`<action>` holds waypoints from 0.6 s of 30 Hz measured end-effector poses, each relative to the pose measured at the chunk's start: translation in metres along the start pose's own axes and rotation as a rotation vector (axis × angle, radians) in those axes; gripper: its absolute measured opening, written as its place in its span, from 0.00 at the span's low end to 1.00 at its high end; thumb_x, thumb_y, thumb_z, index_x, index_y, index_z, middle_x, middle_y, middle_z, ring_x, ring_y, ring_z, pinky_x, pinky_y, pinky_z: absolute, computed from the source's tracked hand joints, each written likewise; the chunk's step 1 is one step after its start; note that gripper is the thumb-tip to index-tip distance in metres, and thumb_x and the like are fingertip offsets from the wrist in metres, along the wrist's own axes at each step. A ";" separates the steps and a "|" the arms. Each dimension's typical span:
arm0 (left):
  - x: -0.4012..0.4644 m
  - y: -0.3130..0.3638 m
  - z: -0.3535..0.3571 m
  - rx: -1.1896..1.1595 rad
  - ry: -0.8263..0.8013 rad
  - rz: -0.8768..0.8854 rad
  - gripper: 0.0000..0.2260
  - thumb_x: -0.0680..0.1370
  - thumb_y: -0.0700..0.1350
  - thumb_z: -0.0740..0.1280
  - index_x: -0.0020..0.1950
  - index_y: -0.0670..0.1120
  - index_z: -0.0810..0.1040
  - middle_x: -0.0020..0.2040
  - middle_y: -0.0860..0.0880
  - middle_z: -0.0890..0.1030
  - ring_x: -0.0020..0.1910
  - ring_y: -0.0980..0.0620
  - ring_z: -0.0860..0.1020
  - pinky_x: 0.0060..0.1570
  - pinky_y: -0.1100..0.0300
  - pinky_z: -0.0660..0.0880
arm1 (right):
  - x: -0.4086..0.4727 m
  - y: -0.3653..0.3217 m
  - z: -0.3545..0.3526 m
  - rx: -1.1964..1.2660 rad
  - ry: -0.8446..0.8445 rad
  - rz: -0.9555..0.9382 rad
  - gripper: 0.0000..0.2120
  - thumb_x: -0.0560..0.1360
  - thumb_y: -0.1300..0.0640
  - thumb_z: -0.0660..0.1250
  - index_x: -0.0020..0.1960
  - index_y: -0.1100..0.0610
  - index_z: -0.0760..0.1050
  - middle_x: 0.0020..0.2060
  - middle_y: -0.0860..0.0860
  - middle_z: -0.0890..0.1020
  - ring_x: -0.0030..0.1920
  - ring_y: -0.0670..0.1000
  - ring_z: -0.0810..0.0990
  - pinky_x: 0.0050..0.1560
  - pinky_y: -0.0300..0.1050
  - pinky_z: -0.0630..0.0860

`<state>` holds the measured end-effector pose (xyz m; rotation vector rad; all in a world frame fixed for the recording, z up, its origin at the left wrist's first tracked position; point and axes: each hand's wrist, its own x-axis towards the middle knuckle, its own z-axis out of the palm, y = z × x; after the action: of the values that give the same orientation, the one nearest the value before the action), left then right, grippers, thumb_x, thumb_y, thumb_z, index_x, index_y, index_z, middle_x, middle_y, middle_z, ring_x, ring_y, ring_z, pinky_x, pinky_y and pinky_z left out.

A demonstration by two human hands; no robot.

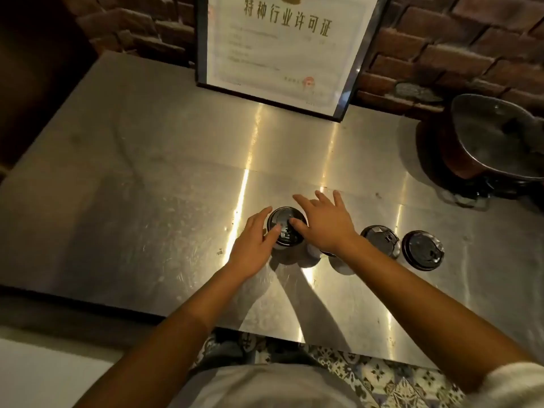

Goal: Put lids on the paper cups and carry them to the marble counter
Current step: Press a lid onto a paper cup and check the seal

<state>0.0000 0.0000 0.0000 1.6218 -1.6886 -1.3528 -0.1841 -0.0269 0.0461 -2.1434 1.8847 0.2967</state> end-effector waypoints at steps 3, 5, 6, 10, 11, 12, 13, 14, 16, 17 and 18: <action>0.000 0.003 0.003 -0.104 0.010 -0.054 0.21 0.85 0.55 0.58 0.78 0.58 0.62 0.74 0.51 0.71 0.63 0.47 0.81 0.59 0.51 0.81 | 0.000 -0.002 0.003 0.047 -0.006 -0.031 0.26 0.84 0.39 0.52 0.79 0.47 0.61 0.67 0.53 0.81 0.79 0.59 0.65 0.79 0.65 0.42; -0.002 0.006 0.004 -0.248 0.010 -0.123 0.20 0.86 0.53 0.58 0.78 0.57 0.64 0.67 0.53 0.76 0.52 0.50 0.85 0.47 0.61 0.83 | 0.000 -0.006 0.005 0.089 0.004 -0.047 0.23 0.85 0.41 0.53 0.77 0.48 0.64 0.63 0.53 0.83 0.75 0.58 0.70 0.79 0.64 0.44; -0.003 0.008 0.004 -0.315 0.016 -0.155 0.19 0.86 0.51 0.58 0.77 0.56 0.65 0.65 0.53 0.76 0.46 0.51 0.86 0.42 0.63 0.82 | 0.002 -0.006 0.005 0.106 0.010 -0.060 0.22 0.85 0.42 0.53 0.77 0.48 0.65 0.61 0.54 0.84 0.72 0.58 0.73 0.79 0.63 0.45; 0.000 0.012 0.001 -0.473 0.053 -0.218 0.16 0.86 0.48 0.59 0.75 0.53 0.69 0.66 0.52 0.76 0.46 0.50 0.86 0.42 0.59 0.84 | 0.010 -0.009 0.007 0.134 0.023 -0.086 0.21 0.85 0.45 0.55 0.76 0.49 0.67 0.58 0.55 0.84 0.64 0.57 0.78 0.80 0.61 0.51; 0.001 0.013 0.001 -0.486 0.051 -0.227 0.16 0.86 0.48 0.59 0.74 0.53 0.69 0.67 0.51 0.76 0.48 0.48 0.86 0.43 0.58 0.84 | 0.011 -0.009 0.008 0.147 0.027 -0.086 0.21 0.85 0.45 0.55 0.76 0.49 0.67 0.58 0.55 0.84 0.64 0.58 0.78 0.80 0.61 0.52; 0.001 0.012 0.000 -0.508 0.051 -0.241 0.16 0.86 0.47 0.59 0.74 0.53 0.70 0.68 0.50 0.76 0.50 0.46 0.86 0.43 0.57 0.84 | 0.013 -0.011 0.009 0.164 0.031 -0.093 0.21 0.85 0.45 0.56 0.76 0.49 0.67 0.58 0.56 0.84 0.64 0.58 0.78 0.79 0.61 0.52; 0.002 0.012 -0.001 -0.531 0.058 -0.256 0.15 0.86 0.47 0.59 0.73 0.52 0.71 0.68 0.48 0.76 0.51 0.44 0.85 0.43 0.56 0.84 | 0.014 -0.013 0.011 0.176 0.039 -0.095 0.21 0.85 0.46 0.56 0.77 0.49 0.67 0.59 0.56 0.84 0.64 0.58 0.78 0.79 0.61 0.53; 0.001 0.012 -0.003 -0.561 0.073 -0.270 0.15 0.86 0.46 0.59 0.72 0.52 0.72 0.68 0.46 0.77 0.52 0.41 0.85 0.43 0.55 0.85 | 0.013 -0.016 0.012 0.189 0.056 -0.090 0.22 0.85 0.46 0.56 0.77 0.49 0.67 0.59 0.57 0.84 0.64 0.59 0.78 0.79 0.60 0.54; -0.003 0.014 -0.008 -0.648 0.124 -0.303 0.13 0.85 0.43 0.60 0.70 0.50 0.75 0.65 0.43 0.79 0.49 0.38 0.86 0.42 0.53 0.85 | 0.012 -0.023 0.014 0.233 0.092 -0.085 0.22 0.85 0.46 0.56 0.78 0.49 0.66 0.58 0.57 0.83 0.64 0.59 0.77 0.79 0.59 0.55; -0.006 0.015 -0.011 -0.671 0.144 -0.300 0.13 0.85 0.43 0.60 0.69 0.50 0.75 0.63 0.43 0.80 0.46 0.38 0.86 0.42 0.53 0.85 | 0.009 -0.027 0.014 0.272 0.118 -0.069 0.22 0.85 0.47 0.56 0.78 0.48 0.67 0.58 0.57 0.83 0.64 0.58 0.77 0.78 0.59 0.56; -0.012 0.016 -0.015 -0.679 0.153 -0.291 0.13 0.85 0.43 0.60 0.68 0.49 0.76 0.61 0.44 0.81 0.44 0.39 0.87 0.42 0.53 0.85 | 0.006 -0.032 0.014 0.313 0.138 -0.057 0.21 0.85 0.47 0.56 0.77 0.48 0.68 0.57 0.56 0.83 0.63 0.58 0.77 0.78 0.59 0.58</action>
<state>0.0071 0.0031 0.0236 1.5261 -0.7830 -1.6485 -0.1517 -0.0240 0.0336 -2.0419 1.7976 -0.1538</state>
